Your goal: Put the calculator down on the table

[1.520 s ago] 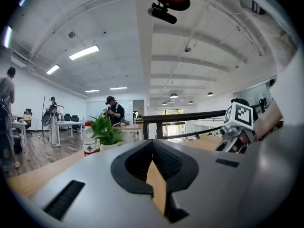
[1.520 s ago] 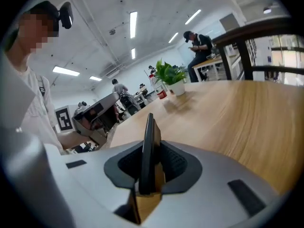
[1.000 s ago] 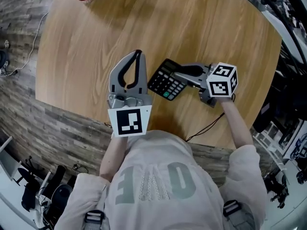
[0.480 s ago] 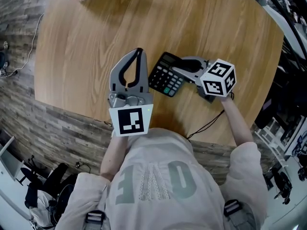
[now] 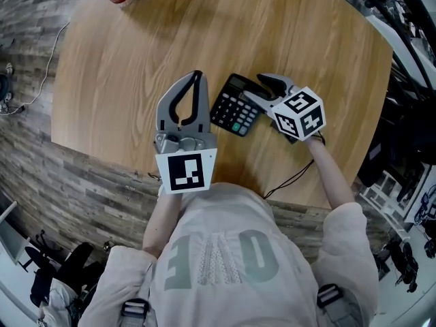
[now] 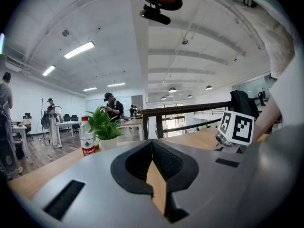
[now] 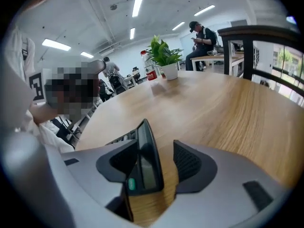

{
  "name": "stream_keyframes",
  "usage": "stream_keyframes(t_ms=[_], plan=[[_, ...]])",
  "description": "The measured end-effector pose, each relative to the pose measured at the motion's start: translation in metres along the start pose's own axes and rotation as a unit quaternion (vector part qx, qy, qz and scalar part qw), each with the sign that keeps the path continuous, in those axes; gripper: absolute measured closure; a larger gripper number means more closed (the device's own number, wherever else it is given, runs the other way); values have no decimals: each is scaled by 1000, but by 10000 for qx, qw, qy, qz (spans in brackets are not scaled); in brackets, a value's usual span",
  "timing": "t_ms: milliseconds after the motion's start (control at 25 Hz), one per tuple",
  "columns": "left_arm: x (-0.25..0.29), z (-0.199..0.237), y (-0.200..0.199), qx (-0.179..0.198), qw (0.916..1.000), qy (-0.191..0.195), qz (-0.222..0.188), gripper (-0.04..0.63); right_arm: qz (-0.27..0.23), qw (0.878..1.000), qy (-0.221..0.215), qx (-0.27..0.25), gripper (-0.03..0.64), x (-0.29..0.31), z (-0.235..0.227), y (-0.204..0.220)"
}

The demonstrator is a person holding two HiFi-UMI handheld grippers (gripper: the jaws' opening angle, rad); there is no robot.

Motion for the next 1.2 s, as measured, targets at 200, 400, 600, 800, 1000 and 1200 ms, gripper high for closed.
stream_keyframes(t_ms=[200,400,600,800,1000,1200], plan=[[-16,0,-13,77,9995,-20,-313,584,-528,9865,1540,204,388,-32,4,-13],[-28,2,-25,65,9975,-45,-702,584,-1347,9493,2837,165,390,-90,17,-37],[-54,-3,-47,154,9937,50,-1113,584,-2456,8863,3927,-74,425,-160,72,-49],[-82,-15,-70,449,9876,237,-1486,584,-3713,8108,4503,439,502,-203,140,-38],[-103,-29,-84,453,9830,461,-1718,584,-4385,7875,4237,901,571,-211,197,-8],[-116,-43,-90,411,9798,607,-1862,584,-4418,7867,4203,963,598,-203,222,13]])
Point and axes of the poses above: the fingertips, and each gripper's own axes: x forward along the fingers, z to its left, y out of its underside, the point moved 9 cm from there along -x, backward along the fingers, and after that the axes turned 7 degrees about z, right-handed, at the moved point
